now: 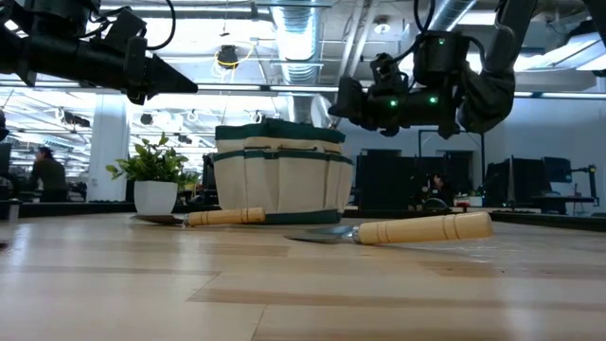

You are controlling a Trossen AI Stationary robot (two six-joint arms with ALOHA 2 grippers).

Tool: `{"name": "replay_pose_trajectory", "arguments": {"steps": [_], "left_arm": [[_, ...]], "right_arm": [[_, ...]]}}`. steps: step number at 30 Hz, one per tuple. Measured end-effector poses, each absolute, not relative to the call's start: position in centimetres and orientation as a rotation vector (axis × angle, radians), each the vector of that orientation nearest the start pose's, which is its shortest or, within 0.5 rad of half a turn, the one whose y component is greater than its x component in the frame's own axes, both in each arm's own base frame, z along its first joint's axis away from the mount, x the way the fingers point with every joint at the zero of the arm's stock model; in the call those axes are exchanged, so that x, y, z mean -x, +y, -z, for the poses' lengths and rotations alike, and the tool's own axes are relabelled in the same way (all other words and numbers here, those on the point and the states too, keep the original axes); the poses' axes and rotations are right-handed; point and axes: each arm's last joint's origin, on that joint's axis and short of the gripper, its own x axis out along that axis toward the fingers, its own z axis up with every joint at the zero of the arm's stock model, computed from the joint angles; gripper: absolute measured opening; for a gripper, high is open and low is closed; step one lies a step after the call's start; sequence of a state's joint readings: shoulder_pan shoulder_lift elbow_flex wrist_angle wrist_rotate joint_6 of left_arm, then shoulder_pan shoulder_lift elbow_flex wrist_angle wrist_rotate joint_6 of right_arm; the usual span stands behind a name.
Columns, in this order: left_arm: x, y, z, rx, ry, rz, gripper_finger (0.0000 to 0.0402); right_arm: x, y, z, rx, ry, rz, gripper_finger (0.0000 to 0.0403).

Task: Pick & Place Garden tools in Gardening bag
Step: Put the trowel into the gardening bag

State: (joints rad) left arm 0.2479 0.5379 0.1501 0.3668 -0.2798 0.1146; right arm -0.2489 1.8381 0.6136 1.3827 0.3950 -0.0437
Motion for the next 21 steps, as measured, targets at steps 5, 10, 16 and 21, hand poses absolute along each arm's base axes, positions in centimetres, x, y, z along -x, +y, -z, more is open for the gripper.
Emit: {"name": "replay_pose_trajectory", "arguments": {"steps": [5,10,16,21], "left_arm": [[-13.2,4.2,-20.0,-0.112,0.051,-0.526,0.0002],[-13.2,4.2,-20.0,-0.112,0.051,-0.526,0.0002],[-13.2,4.2,-20.0,-0.112,0.051,-0.526,0.0002],[-13.2,4.2,-20.0,-0.112,0.051,-0.526,0.0002]], "right_arm": [[-31.1,-9.0,-15.6,0.042,-0.074,0.645,0.0000],[-31.1,-9.1,-15.3,0.049,-0.038,0.644,0.0000],[-31.1,-9.0,-15.3,0.047,-0.031,0.641,0.0000],[-31.1,-9.0,-14.9,0.049,0.011,0.639,0.0000]]}}
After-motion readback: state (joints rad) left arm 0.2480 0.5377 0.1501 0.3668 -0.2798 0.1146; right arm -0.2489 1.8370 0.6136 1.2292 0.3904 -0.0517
